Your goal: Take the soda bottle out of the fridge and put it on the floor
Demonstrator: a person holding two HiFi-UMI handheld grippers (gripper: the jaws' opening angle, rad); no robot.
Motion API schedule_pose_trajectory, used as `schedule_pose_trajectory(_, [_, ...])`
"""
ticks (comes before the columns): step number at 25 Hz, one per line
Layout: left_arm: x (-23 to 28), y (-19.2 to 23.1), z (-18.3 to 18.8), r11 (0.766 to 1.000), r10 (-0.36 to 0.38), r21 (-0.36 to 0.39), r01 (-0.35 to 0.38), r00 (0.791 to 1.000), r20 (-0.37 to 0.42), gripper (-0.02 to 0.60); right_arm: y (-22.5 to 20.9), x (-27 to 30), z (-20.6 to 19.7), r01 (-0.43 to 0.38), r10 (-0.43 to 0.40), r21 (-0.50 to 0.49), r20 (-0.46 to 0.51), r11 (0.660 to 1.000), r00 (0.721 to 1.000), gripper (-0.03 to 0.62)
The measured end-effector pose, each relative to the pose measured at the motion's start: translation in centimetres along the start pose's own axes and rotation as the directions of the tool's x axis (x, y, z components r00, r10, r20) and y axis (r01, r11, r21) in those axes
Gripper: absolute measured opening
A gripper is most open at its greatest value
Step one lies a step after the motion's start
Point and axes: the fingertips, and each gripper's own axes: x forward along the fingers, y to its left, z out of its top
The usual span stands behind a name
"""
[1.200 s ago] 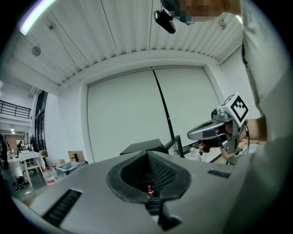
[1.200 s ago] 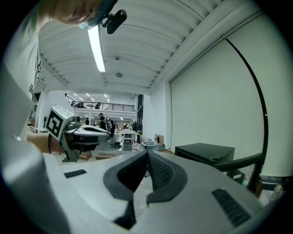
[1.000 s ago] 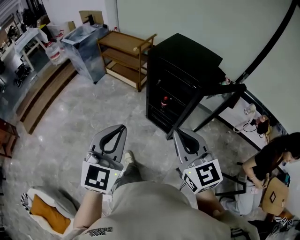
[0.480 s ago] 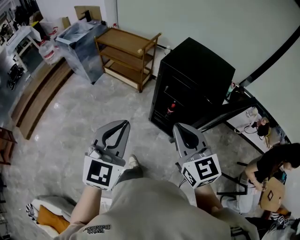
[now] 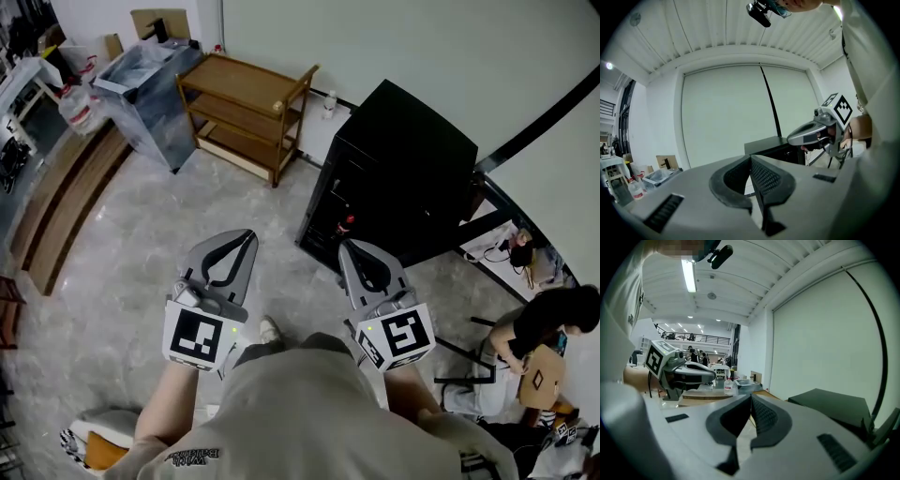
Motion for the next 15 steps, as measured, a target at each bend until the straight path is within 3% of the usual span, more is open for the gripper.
schedule_pose_trajectory(8, [3.1, 0.8, -1.5, 1.0, 0.01, -0.017, -0.011, 0.999, -0.043, 0.008, -4.0, 2.1, -1.0, 0.023, -0.022, 0.046, -0.006, 0.999, 1.0, -0.005])
schedule_pose_trajectory(15, [6.6, 1.2, -1.9, 0.998, 0.05, -0.031, -0.053, 0.995, -0.085, 0.008, -8.0, 4.3, -2.4, -0.005, 0.006, 0.042, -0.029, 0.999, 1.0, -0.005])
